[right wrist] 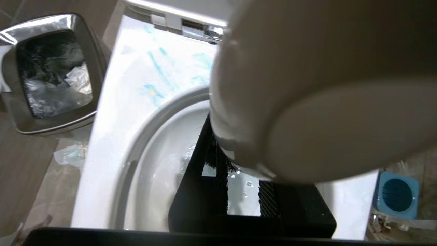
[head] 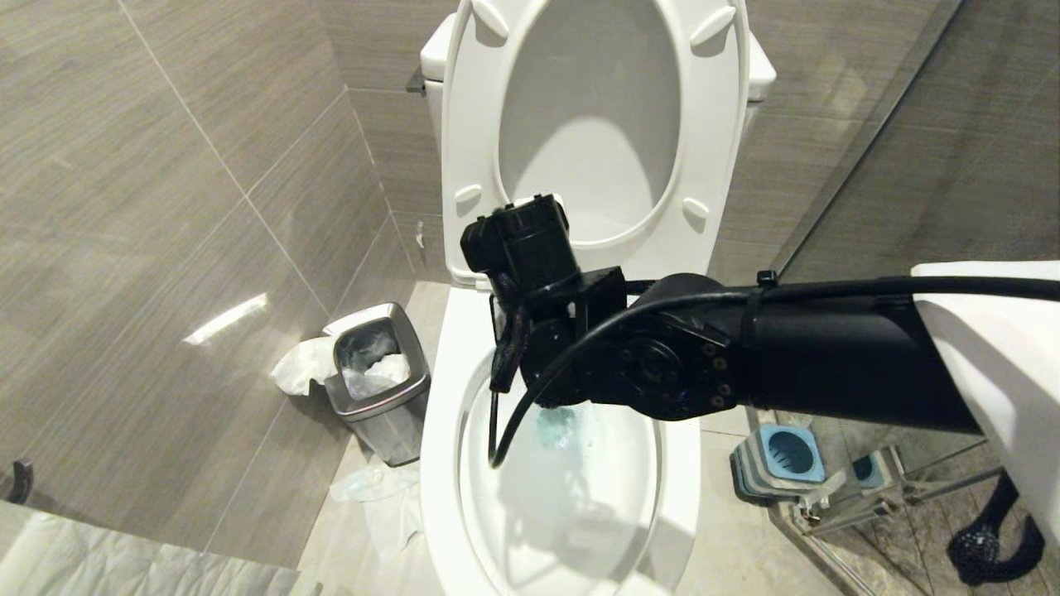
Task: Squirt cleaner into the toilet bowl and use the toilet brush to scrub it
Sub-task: Scrub the toilet bowl
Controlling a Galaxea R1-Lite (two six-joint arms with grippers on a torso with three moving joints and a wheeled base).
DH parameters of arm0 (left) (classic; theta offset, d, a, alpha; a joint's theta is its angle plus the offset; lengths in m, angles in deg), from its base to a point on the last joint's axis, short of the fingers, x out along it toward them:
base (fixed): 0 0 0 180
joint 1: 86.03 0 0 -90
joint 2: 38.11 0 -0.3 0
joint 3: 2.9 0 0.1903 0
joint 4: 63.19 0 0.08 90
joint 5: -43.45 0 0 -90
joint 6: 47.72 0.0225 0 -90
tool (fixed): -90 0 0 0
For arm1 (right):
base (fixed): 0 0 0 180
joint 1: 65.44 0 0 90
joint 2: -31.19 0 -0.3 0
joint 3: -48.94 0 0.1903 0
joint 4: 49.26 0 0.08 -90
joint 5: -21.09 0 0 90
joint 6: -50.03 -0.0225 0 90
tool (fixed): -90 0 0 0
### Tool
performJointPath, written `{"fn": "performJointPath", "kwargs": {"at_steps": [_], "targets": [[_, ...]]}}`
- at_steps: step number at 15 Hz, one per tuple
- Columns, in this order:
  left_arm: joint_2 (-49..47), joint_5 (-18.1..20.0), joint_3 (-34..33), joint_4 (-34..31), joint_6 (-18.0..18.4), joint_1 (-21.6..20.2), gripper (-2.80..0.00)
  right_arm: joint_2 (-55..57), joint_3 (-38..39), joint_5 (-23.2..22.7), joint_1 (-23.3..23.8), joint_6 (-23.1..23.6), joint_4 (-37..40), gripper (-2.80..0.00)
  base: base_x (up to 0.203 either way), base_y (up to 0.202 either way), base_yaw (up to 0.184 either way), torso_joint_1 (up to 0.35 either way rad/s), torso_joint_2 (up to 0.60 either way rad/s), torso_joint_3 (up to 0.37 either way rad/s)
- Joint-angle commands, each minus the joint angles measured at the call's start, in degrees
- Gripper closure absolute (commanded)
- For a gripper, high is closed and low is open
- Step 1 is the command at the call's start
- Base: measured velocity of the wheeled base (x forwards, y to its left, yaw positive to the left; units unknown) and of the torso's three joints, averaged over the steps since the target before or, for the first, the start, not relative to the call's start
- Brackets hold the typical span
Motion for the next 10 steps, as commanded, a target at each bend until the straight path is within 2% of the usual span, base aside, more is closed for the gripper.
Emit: {"fn": "performJointPath", "kwargs": {"at_steps": [1, 5, 10], "targets": [[-0.07, -0.01, 0.00, -0.02, 0.02, 0.02, 0.00, -1.29, 0.86, 0.24, 0.60, -0.02, 0.11, 0.00, 0.000, 0.000, 0.000, 0.000, 0.00, 0.000], [-0.07, -0.01, 0.00, -0.02, 0.02, 0.02, 0.00, -4.68, 6.47, 0.24, 0.86, -0.03, 0.04, 0.00, 0.000, 0.000, 0.000, 0.000, 0.00, 0.000], [-0.07, -0.01, 0.00, -0.02, 0.02, 0.02, 0.00, -10.92, 17.76, 0.14, 0.44, -0.65, -0.30, 0.00, 0.000, 0.000, 0.000, 0.000, 0.00, 0.000]]}}
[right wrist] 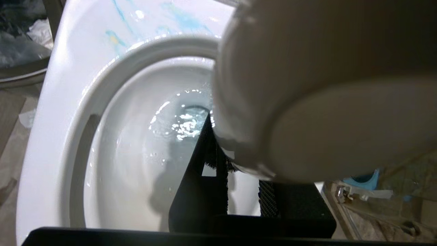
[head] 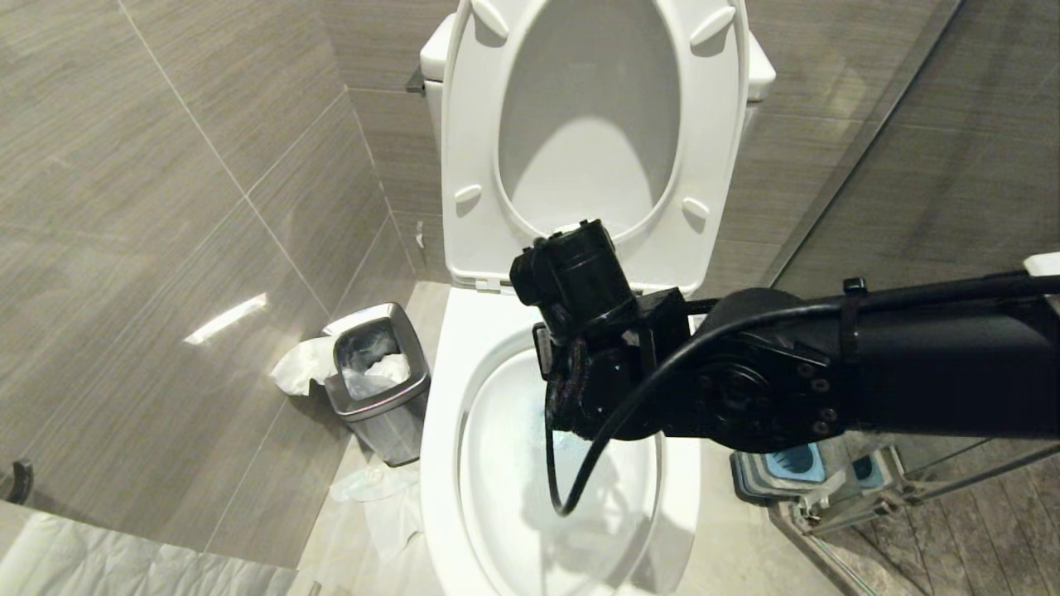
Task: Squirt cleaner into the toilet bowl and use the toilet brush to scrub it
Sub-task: Scrub the toilet bowl
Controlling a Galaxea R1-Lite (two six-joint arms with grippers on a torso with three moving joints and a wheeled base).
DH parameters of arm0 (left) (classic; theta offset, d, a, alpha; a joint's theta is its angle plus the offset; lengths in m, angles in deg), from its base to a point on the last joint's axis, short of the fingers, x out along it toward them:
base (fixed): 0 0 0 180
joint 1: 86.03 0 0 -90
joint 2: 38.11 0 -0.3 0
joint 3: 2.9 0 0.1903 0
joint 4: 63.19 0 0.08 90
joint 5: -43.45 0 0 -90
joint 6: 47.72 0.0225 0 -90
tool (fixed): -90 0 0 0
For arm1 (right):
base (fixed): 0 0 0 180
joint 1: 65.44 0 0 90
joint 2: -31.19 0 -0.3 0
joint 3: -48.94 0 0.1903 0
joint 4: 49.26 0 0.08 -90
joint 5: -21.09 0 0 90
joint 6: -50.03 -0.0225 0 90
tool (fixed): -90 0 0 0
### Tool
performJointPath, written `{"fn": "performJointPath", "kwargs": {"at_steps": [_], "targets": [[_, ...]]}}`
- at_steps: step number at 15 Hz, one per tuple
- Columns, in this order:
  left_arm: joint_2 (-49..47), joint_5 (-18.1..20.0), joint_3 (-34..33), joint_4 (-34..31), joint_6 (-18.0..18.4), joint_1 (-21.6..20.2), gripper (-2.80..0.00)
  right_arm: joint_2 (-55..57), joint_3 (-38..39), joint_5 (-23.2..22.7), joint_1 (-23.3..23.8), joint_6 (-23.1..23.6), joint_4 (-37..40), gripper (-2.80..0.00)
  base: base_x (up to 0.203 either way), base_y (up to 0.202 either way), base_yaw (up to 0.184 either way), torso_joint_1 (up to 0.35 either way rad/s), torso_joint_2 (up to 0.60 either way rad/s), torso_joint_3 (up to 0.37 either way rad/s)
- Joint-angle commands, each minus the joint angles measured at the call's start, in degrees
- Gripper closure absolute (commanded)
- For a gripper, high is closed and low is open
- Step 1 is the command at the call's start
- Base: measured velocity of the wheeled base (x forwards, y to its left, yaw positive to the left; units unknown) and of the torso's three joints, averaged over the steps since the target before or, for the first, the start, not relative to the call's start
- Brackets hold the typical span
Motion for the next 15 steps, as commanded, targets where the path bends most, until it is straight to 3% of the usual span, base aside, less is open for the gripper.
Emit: {"fn": "performJointPath", "kwargs": {"at_steps": [1, 9, 12, 15], "targets": [[-0.07, 0.00, 0.00, -0.02, 0.00, 0.02, 0.00, -3.47, 3.11, 0.23, -0.59, -0.33, 0.03, 0.00, 0.000, 0.000, 0.000, 0.000, 0.00, 0.000], [-0.07, 0.00, 0.00, -0.02, 0.00, 0.02, 0.00, -8.02, 9.29, 0.31, -14.59, -4.77, 0.69, 0.00, 0.000, 0.000, 0.000, 0.000, 0.00, 0.000], [-0.07, 0.00, 0.00, -0.02, 0.00, 0.02, 0.00, -4.99, 6.46, 0.46, -15.26, -5.06, 0.21, 0.00, 0.000, 0.000, 0.000, 0.000, 0.00, 0.000], [-0.07, 0.00, 0.00, -0.02, 0.00, 0.02, 0.00, 1.07, -1.39, 1.24, -14.01, -5.11, 0.13, 0.00, 0.000, 0.000, 0.000, 0.000, 0.00, 0.000]]}}
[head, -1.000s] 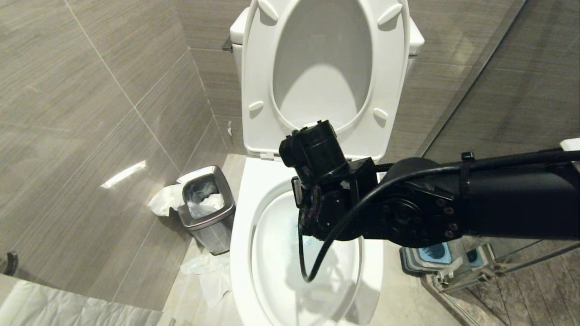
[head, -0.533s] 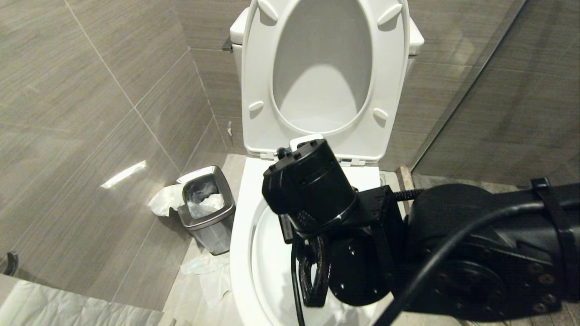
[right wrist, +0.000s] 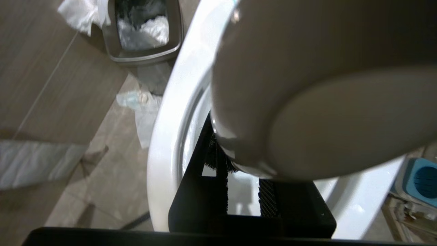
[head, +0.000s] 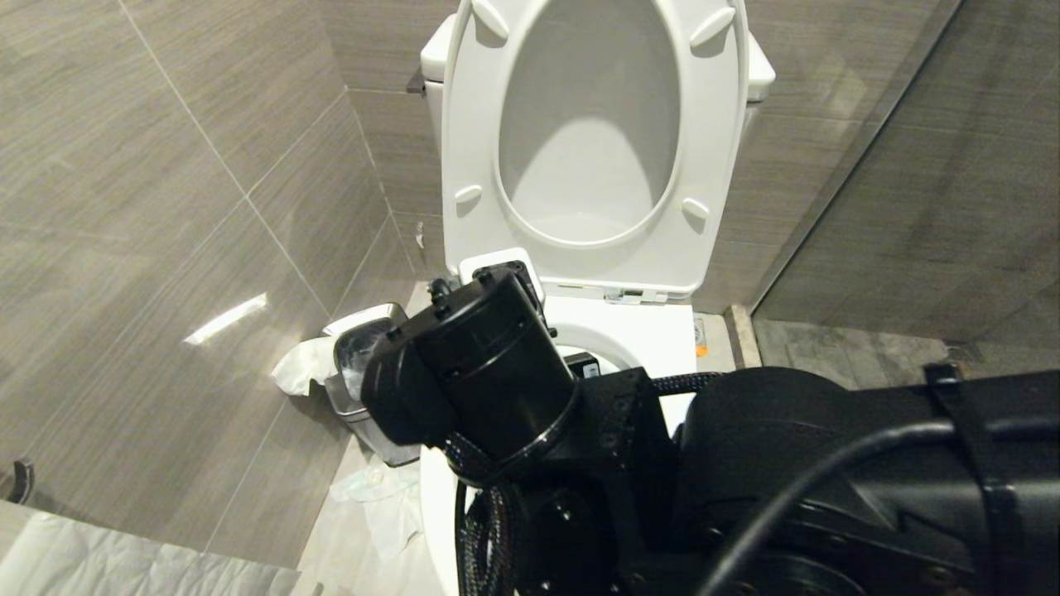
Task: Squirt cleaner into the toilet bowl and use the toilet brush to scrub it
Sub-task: Scrub the toilet bowl
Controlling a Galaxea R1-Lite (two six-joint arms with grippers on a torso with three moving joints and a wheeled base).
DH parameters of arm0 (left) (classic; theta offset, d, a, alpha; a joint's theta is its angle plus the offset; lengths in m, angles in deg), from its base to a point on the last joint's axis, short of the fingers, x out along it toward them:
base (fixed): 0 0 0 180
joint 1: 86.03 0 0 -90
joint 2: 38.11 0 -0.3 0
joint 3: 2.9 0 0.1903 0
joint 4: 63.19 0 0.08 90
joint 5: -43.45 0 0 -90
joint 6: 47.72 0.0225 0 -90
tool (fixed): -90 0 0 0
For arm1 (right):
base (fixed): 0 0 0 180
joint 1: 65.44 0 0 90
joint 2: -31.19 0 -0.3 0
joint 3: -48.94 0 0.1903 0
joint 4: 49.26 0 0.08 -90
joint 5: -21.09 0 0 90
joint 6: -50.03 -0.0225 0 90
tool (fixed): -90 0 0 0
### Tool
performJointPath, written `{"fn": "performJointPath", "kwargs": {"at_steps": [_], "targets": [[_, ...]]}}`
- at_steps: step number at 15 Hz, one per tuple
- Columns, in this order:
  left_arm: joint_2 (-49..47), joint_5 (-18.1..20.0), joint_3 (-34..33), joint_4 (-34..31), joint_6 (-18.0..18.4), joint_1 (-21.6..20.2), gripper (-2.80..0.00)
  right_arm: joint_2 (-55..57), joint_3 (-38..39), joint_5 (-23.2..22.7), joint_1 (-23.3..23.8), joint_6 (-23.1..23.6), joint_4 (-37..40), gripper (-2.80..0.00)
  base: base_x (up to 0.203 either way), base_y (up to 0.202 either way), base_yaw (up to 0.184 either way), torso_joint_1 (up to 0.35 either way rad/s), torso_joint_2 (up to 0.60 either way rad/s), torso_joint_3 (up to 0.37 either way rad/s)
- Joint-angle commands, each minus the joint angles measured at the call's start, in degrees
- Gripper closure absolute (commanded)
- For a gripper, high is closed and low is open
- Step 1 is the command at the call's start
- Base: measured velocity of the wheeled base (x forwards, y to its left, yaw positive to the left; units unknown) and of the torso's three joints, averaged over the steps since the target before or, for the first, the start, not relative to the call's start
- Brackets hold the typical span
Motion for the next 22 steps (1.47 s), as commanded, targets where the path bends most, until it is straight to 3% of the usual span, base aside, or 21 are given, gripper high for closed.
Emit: {"fn": "performJointPath", "kwargs": {"at_steps": [1, 8, 10, 14, 18, 22], "targets": [[-0.07, -0.01, 0.00, -0.02, 0.02, 0.00, 0.00, 5.20, -4.25, 0.38, 0.95, 0.00, 0.03, 0.00, 0.000, 0.000, 0.000, 0.000, 0.00, 0.000], [-0.07, -0.01, 0.07, -0.02, 0.02, 0.00, 0.00, 13.50, -16.59, 1.86, 10.15, 3.88, 0.32, 0.00, 0.000, 0.000, 0.000, 0.000, 0.00, 0.000], [-0.07, -0.01, 0.00, -0.02, 0.02, 0.00, 0.00, 11.62, -14.66, 2.07, 11.20, 4.24, 0.53, 0.00, 0.000, 0.000, 0.000, 0.000, 0.00, 0.000], [-0.07, -0.01, 0.00, -0.02, 0.02, 0.00, 0.00, 4.14, -3.29, 1.74, 11.58, 4.09, 0.48, 0.00, 0.000, 0.000, 0.000, 0.000, 0.00, 0.000], [-0.07, -0.01, 0.00, -0.02, 0.02, 0.00, 0.00, -4.05, 6.32, 1.45, 7.06, 2.78, 0.18, 0.00, 0.000, 0.000, 0.000, 0.000, 0.00, 0.000], [-0.07, -0.01, 0.01, -0.02, 0.02, 0.00, 0.00, -5.87, 8.33, 1.82, -0.53, 0.38, 0.48, 0.00, 0.000, 0.000, 0.000, 0.000, 0.00, 0.000]]}}
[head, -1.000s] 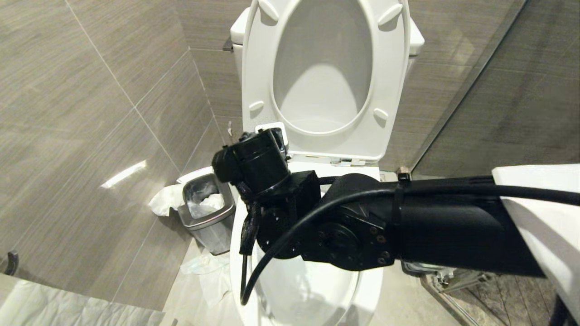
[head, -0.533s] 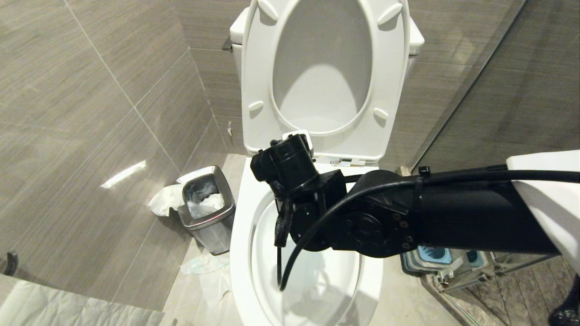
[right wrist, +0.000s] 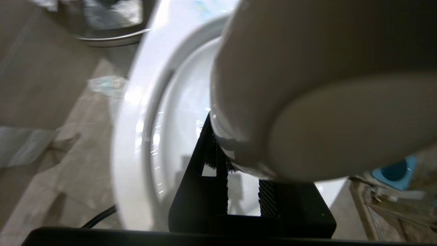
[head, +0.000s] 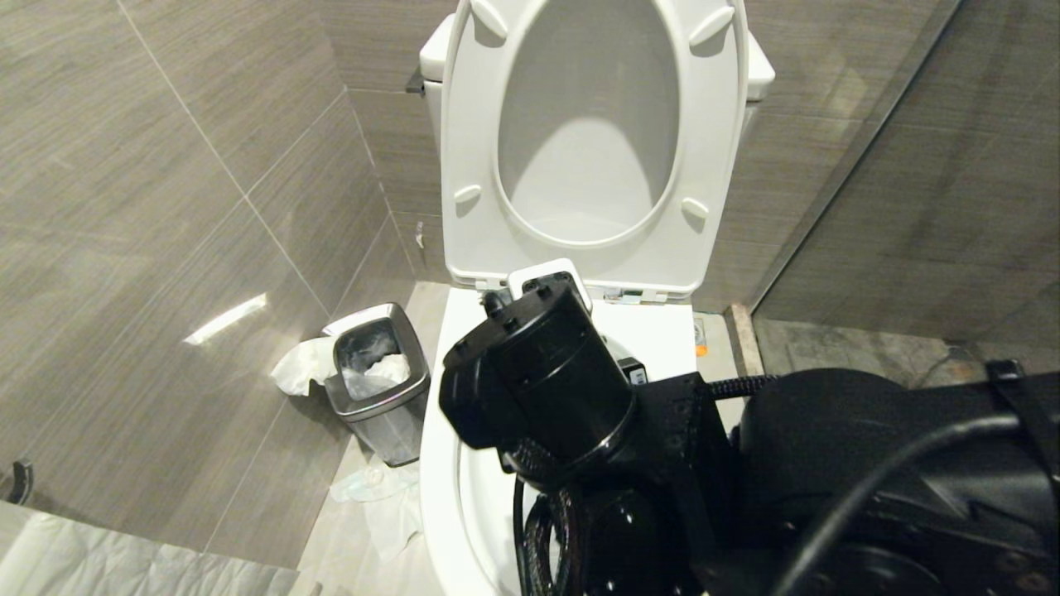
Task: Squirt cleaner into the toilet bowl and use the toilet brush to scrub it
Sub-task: Scrub the toilet bowl
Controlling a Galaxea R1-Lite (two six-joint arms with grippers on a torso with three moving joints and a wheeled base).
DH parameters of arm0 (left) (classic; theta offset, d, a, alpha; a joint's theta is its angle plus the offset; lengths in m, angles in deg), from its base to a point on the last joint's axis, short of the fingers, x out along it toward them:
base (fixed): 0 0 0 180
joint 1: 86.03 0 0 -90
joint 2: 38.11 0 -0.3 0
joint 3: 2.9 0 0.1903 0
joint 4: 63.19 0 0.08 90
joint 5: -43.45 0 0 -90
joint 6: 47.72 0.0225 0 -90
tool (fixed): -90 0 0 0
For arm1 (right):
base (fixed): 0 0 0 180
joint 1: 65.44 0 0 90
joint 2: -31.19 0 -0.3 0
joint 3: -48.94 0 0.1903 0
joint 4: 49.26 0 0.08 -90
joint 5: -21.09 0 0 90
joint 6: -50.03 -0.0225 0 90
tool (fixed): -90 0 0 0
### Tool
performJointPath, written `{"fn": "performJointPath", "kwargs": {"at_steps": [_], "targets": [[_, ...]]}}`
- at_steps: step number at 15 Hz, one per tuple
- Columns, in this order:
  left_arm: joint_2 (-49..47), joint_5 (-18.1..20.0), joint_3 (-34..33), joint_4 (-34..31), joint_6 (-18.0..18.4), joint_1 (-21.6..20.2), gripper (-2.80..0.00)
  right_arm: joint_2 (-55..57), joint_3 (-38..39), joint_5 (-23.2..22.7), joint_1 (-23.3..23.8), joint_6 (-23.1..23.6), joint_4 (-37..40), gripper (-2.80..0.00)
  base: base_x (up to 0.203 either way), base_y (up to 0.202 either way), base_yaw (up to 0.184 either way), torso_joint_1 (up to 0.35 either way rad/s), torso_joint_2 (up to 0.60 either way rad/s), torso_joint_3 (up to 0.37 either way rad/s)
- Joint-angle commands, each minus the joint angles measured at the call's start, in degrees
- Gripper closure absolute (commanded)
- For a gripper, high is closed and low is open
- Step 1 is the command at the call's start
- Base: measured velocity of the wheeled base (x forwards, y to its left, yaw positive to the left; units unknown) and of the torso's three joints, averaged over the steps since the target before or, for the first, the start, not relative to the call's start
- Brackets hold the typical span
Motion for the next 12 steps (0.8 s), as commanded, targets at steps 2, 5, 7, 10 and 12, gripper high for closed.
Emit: {"fn": "performJointPath", "kwargs": {"at_steps": [2, 5, 7, 10, 12], "targets": [[-0.07, -0.01, 0.08, -0.03, 0.00, 0.04, 0.00, -0.32, -0.77, 0.30, -3.33, -0.27, -0.07, 0.00, 0.000, 0.000, 0.000, 0.000, 0.00, 0.000], [-0.07, -0.01, 0.06, -0.03, 0.00, 0.04, 0.00, 4.44, -7.18, 0.42, -3.35, -0.29, -0.31, 0.00, 0.000, 0.000, 0.000, 0.000, 0.00, 0.000], [-0.07, -0.01, 0.00, -0.03, 0.00, 0.04, 0.00, 8.55, -12.40, 0.75, -2.48, -0.25, -0.33, 0.00, 0.000, 0.000, 0.000, 0.000, 0.00, 0.000], [-0.07, -0.01, 0.00, -0.03, 0.00, 0.04, 0.00, 13.69, -18.36, 2.03, 1.72, 0.91, -0.21, 0.00, 0.000, 0.000, 0.000, 0.000, 0.00, 0.000], [-0.07, -0.01, 0.15, -0.03, 0.00, 0.04, 0.00, 14.13, -18.79, 2.15, 4.27, 2.06, -0.33, 0.00, 0.000, 0.000, 0.000, 0.000, 0.00, 0.000]]}}
